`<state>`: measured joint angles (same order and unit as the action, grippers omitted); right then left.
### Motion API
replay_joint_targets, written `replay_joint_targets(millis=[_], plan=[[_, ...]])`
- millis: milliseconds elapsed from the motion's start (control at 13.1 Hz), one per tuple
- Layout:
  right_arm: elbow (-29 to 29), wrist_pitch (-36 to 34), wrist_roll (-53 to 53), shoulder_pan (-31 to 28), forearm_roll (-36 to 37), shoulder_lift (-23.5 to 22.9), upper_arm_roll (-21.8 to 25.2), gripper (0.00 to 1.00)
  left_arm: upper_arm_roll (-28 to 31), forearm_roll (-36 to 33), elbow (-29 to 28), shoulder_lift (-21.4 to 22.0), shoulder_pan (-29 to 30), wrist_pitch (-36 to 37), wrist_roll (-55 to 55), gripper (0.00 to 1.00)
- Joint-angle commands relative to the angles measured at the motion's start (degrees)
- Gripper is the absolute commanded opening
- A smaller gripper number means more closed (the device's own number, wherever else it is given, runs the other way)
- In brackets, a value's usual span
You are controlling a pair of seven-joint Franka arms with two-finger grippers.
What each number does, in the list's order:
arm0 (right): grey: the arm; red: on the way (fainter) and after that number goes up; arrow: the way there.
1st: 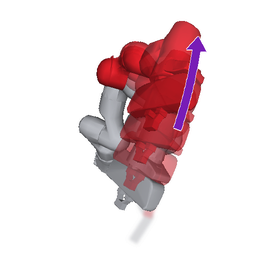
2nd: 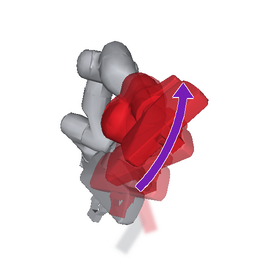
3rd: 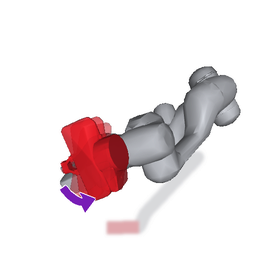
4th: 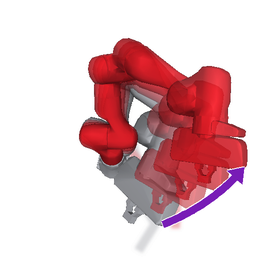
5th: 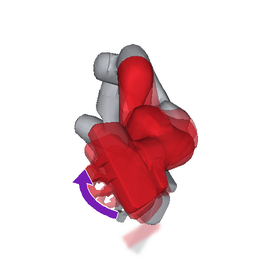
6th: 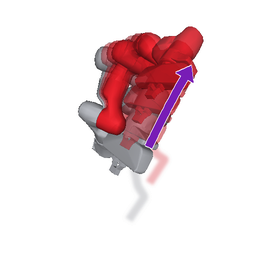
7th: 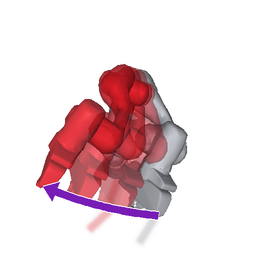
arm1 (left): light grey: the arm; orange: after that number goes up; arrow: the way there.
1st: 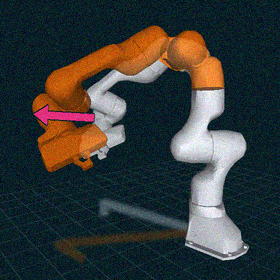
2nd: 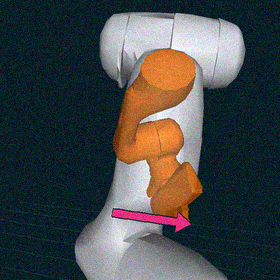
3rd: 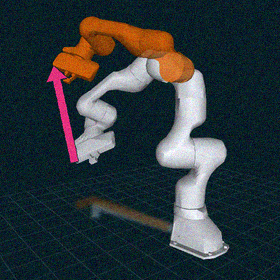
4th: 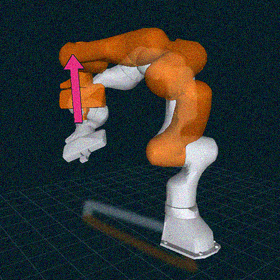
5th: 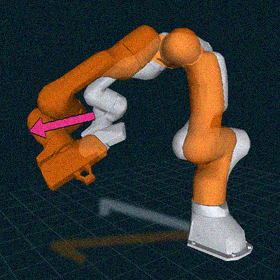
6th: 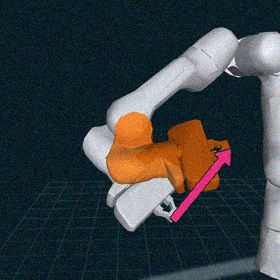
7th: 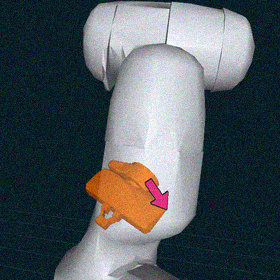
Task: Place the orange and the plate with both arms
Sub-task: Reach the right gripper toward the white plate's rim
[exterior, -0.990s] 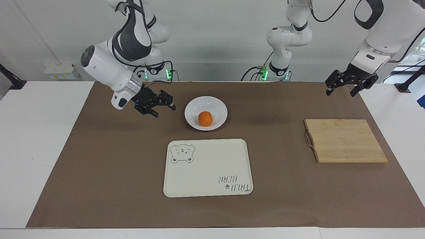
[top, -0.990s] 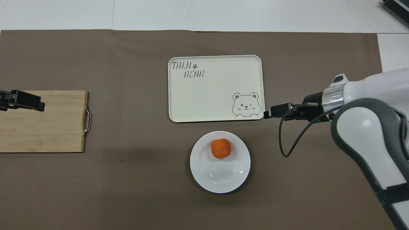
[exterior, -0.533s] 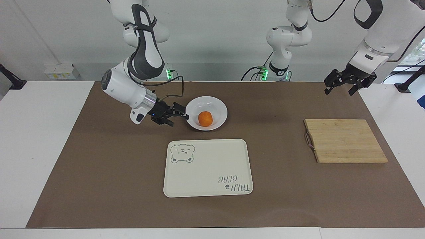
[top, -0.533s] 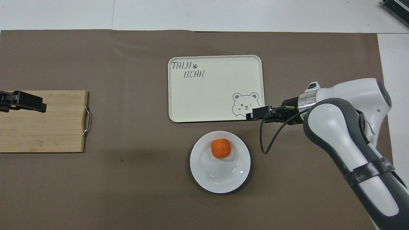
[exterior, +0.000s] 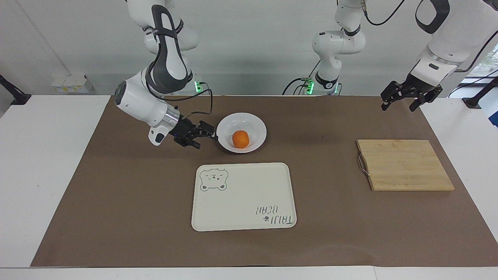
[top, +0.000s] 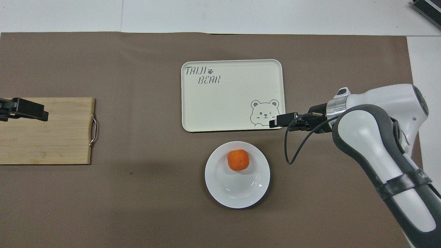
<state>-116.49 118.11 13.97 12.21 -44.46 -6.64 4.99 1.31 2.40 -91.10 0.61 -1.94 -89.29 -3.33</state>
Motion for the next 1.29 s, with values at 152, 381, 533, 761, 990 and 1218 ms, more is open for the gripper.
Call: replay_joint_targets(millis=[152,381,533,761,990,1218], plan=[[-0.9,0.0,2.2,-0.8,-1.9,0.8,-0.4,1.0,-0.3,-1.0,-0.1,0.7,0.4,0.3,0.7,1.0],[-0.9,0.0,2.2,-0.8,-1.9,0.8,-0.3,1.0,-0.3,-1.0,-0.1,0.7,0.4,0.3,0.7,1.0],[-1.0,0.0,2.1,-0.7,-1.9,0.8,-0.3,1.0,-0.3,-1.0,-0.1,0.7,0.4,0.3,0.7,1.0],[-1.5,0.0,3.6,-0.6,-5.2,-0.6,-0.3,1.0,-0.3,-1.0,-0.1,0.7,0.4,0.3,0.7,1.0],[-3.2,0.2,11.7,-0.6,-10.4,-4.5,-0.4,1.0,-0.3,-1.0,-0.1,0.7,0.4,0.4,0.7,1.0],[-6.9,0.9,18.6,0.0,-17.1,-5.6,-0.3,1.0,-0.3,-1.0,-0.1,0.7,0.4,0.3,0.7,1.0]])
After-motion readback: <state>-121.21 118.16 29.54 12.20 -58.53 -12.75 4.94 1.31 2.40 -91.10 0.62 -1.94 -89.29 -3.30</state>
